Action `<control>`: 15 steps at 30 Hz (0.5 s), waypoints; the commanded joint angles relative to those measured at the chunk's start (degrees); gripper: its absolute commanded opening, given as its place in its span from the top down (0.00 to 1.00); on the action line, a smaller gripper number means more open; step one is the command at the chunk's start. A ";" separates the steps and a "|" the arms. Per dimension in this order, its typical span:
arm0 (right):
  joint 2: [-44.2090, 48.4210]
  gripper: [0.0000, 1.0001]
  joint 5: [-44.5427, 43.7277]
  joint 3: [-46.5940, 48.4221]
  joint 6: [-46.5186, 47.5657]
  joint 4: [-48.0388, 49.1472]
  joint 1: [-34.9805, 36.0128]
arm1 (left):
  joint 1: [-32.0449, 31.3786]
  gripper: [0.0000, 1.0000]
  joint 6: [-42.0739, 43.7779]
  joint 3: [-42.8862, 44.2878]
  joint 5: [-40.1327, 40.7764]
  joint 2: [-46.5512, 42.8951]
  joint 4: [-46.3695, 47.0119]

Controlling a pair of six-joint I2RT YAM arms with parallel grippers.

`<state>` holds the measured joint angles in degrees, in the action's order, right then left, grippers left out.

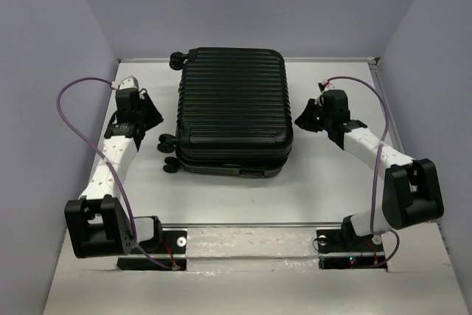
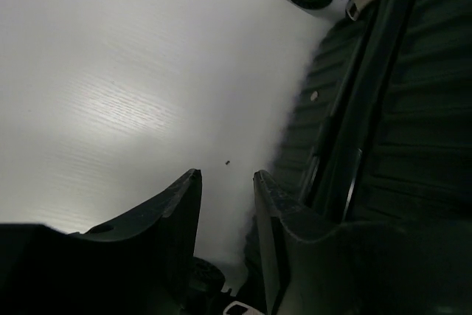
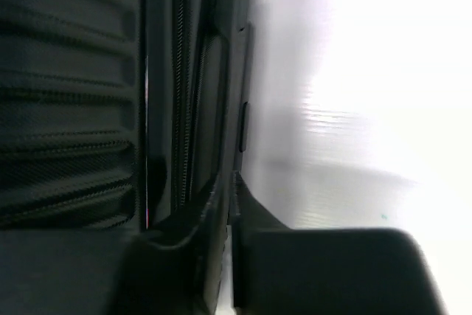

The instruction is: Pack the luggage

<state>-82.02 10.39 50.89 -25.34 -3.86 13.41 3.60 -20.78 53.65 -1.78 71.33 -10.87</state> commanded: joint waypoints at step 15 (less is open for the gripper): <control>-33.53 0.93 18.17 47.40 1.96 -10.27 11.72 | -19.84 0.64 -0.48 -11.81 -9.38 -11.56 -4.14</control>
<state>-107.37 16.86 78.39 -22.11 -13.72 16.67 -8.34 -17.08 44.64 -0.43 64.29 -10.15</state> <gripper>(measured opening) 0.070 0.364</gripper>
